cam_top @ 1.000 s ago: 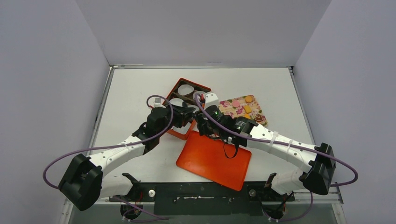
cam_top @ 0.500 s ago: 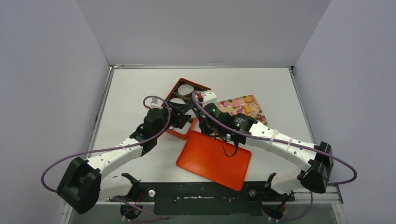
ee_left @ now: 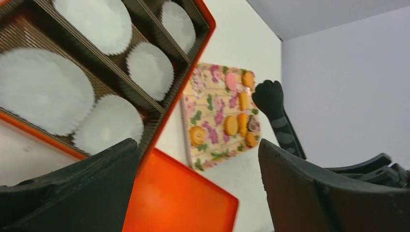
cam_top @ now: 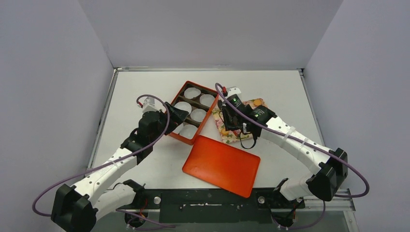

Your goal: Pack the cookies

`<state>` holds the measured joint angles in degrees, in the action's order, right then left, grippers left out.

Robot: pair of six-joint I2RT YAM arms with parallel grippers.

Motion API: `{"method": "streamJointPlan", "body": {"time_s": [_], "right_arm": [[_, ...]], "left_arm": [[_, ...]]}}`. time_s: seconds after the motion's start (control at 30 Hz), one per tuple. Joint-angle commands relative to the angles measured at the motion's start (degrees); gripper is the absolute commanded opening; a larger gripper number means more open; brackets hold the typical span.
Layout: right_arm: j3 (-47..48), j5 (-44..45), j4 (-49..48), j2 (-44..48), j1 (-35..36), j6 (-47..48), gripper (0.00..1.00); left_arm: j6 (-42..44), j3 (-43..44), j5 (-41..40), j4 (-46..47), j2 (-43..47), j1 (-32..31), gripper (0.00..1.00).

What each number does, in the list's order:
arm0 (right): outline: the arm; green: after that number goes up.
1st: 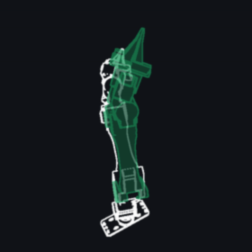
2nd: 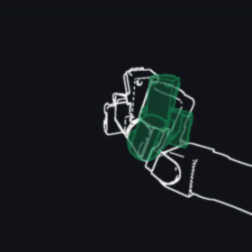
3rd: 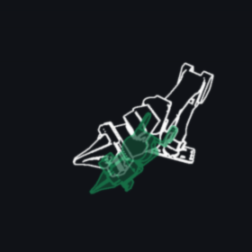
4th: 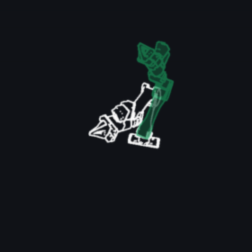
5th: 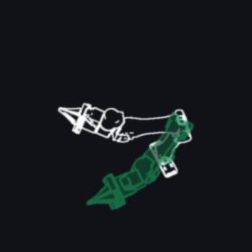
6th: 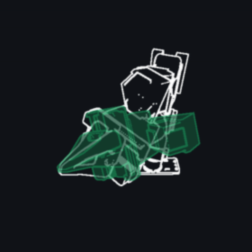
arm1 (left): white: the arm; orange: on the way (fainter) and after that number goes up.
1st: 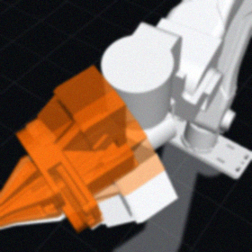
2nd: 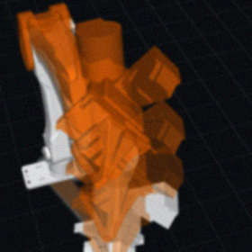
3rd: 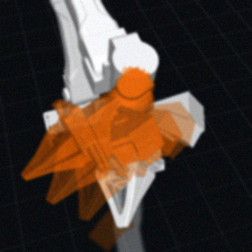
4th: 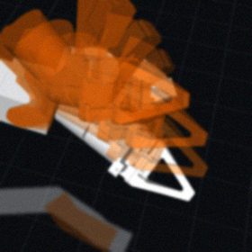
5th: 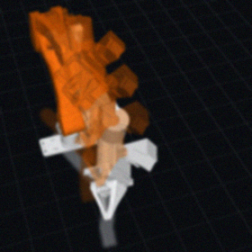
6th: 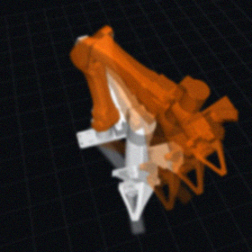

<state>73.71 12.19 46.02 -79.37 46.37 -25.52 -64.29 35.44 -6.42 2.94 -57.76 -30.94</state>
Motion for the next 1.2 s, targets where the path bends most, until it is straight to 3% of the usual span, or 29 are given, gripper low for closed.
{"method": "streamJointPlan", "body": {"time_s": [0.0,0.23,0.43,1.17], "right_arm": [[0.59,-2.14,2.77,0.35,-3.72,1.88,0.26],[-2.14,-4.83,4.51,0.36,-9.83,2.9,0.27],[-4.65,-7.21,5.73,-0.16,-14.24,2.8,0.28],[-8.98,-7.07,8.46,-2.57,-19.18,1.48,0.41]], "left_arm": [[22.3,7.19,-8.17,-11.72,4.43,1.0,0.91],[42.16,8.65,-18.34,-16.95,8.68,1.58,0.97],[53.3,2.35,-24.78,-10.43,11.63,1.67,0.97],[53.57,1.21,-26.37,-8.29,10.92,1.58,0.97]]}}
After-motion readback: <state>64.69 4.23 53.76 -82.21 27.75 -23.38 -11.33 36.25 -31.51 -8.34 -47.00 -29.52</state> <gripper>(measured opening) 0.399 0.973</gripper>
